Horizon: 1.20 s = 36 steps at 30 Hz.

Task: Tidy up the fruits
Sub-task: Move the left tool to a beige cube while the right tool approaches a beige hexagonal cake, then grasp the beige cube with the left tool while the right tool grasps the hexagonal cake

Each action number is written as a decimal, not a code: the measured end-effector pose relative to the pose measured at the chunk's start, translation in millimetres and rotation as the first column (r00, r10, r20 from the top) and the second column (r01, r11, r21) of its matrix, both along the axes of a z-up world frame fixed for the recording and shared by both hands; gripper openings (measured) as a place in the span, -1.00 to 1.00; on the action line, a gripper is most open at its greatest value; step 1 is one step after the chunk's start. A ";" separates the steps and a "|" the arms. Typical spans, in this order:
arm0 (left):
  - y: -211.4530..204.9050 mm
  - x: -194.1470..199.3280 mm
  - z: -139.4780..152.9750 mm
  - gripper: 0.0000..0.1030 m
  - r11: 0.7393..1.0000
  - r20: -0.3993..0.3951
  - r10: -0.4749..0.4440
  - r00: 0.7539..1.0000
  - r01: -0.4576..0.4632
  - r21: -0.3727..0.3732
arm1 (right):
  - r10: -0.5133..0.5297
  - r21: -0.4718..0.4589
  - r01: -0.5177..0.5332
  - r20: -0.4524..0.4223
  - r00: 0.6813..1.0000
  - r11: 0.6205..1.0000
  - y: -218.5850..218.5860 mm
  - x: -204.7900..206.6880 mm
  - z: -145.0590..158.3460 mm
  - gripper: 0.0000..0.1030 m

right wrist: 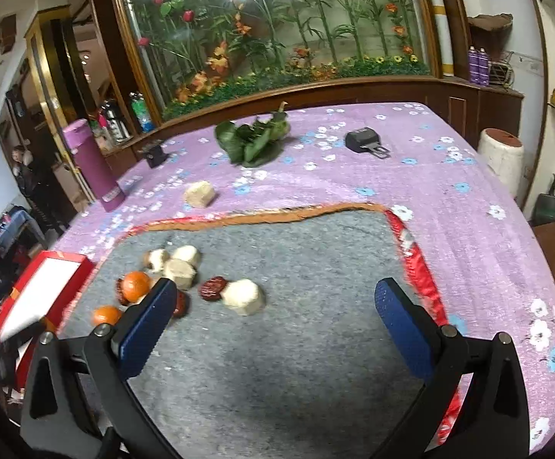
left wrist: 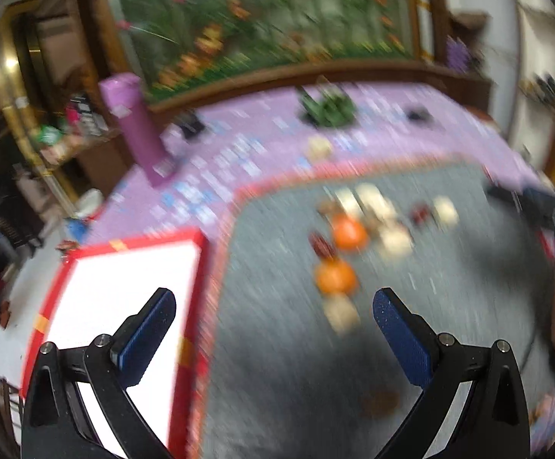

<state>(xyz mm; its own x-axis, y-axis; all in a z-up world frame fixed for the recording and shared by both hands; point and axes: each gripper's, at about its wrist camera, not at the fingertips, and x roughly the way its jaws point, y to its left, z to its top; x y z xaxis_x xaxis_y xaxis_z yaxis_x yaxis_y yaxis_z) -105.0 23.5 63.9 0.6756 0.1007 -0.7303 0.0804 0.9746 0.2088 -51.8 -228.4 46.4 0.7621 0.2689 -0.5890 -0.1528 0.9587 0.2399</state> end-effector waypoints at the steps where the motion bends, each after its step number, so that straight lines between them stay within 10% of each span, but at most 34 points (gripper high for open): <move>1: -1.3 -3.5 -6.3 0.99 1.000 -0.029 -0.022 0.999 0.022 0.000 | 0.005 -0.005 -0.005 -0.016 1.000 1.000 -1.0 1.0 -2.5 1.00; 21: -13.2 -40.6 -44.2 0.44 0.975 -0.169 -0.209 0.963 0.192 -0.115 | 0.130 -0.142 -0.170 -0.259 0.957 0.975 41.4 52.7 -34.3 0.29; 36: -9.8 38.4 -46.4 0.32 0.994 -0.158 0.012 0.987 -0.029 -0.105 | 0.173 -0.085 -0.194 -0.213 0.962 0.977 36.9 50.6 -32.5 -0.13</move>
